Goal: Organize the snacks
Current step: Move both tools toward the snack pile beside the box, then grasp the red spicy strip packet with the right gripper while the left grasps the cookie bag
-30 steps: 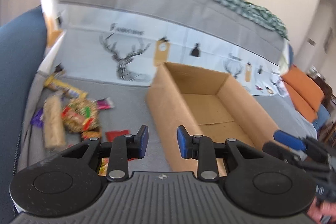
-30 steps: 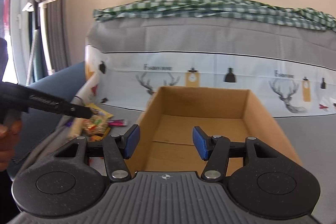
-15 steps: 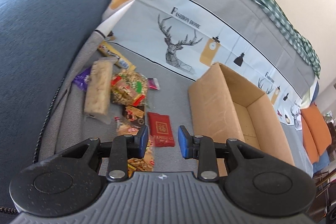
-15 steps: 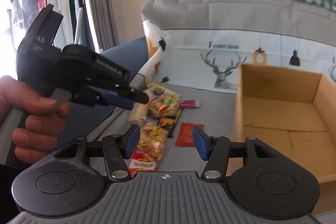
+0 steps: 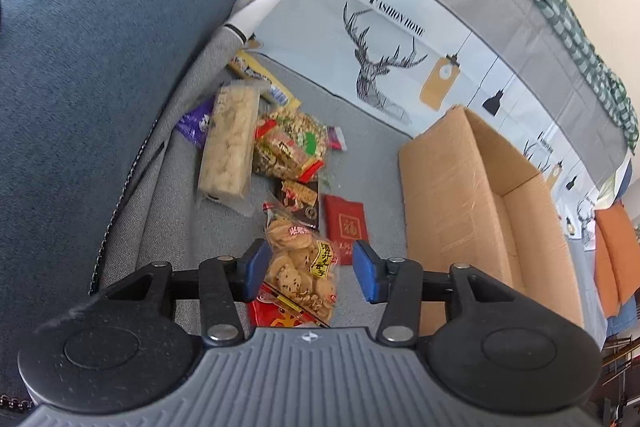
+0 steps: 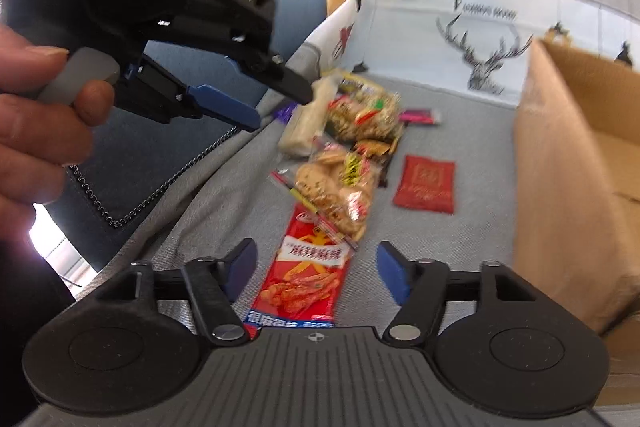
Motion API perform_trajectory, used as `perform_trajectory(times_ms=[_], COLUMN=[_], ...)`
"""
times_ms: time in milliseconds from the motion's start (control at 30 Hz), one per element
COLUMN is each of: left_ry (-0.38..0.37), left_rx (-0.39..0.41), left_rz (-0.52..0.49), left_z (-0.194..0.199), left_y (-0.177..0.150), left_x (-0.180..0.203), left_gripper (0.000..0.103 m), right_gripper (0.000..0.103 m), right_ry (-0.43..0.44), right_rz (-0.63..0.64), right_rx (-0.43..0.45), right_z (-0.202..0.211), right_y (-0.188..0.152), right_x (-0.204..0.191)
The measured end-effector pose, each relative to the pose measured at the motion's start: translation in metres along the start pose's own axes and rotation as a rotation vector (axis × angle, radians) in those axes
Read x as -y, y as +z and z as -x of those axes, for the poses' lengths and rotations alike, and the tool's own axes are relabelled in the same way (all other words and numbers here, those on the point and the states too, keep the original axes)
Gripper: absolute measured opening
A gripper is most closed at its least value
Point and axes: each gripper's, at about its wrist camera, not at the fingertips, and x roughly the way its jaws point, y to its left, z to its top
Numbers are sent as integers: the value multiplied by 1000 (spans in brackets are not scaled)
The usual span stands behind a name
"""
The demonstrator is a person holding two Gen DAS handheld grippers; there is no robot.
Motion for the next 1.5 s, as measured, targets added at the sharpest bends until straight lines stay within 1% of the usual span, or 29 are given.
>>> perform_trajectory(times_ms=[100, 133, 267, 400, 467, 500, 533, 633, 700, 733, 800, 933, 1100, 1167, 1233, 1333, 1500], left_ry=[16, 17, 27, 35, 39, 39, 40, 45, 48, 51, 58, 88, 126, 138, 143, 146, 197], left_rx=[-10, -11, -13, -15, -16, -16, -17, -23, -31, -37, -48, -74, -118, -135, -151, -174, -205], left_rz=[-9, -8, 3, 8, 13, 15, 16, 12, 7, 4, -6, -40, -66, -73, -79, -92, -145], left_z=[-7, -8, -11, -10, -10, -10, -10, -13, -17, -19, -24, -36, -51, -55, -60, -66, -80], left_y=[1, 2, 3, 4, 4, 4, 4, 4, 3, 3, 3, 2, -1, -1, -2, -4, -7], left_x=[3, 3, 2, 0, 0, 0, 0, 4, 7, 9, 13, 21, 23, 23, 22, 24, 31], left_gripper=[58, 59, 59, 59, 59, 60, 60, 63, 70, 72, 79, 85, 86, 87, 87, 89, 89], right_gripper=[76, 78, 78, 78, 73, 62, 54, 50, 49, 49, 48, 48, 52, 52, 55, 57, 60], right_ry=[1, 5, -1, -35, -44, -50, -45, -28, -26, -32, -41, -52, -60, -60, -59, -59, -56], right_rz=[17, 19, 34, 69, 84, 100, 115, 121, 120, 124, 124, 108, 51, 25, 12, 0, -7], right_rx=[-34, -49, -98, -155, -163, -160, -152, -149, -148, -143, -133, -137, -192, -185, -176, -179, -187], right_z=[-11, -13, -33, -48, -49, -49, -47, -42, -37, -34, -28, -18, -22, -22, -23, -26, -30], right_y=[-1, -3, -4, -9, -12, -13, -14, -17, -17, -16, -14, -10, -10, -11, -11, -13, -12], right_x=[-5, -7, -9, -10, -9, -10, -9, -3, 0, 1, 3, 8, 18, 20, 20, 21, 19])
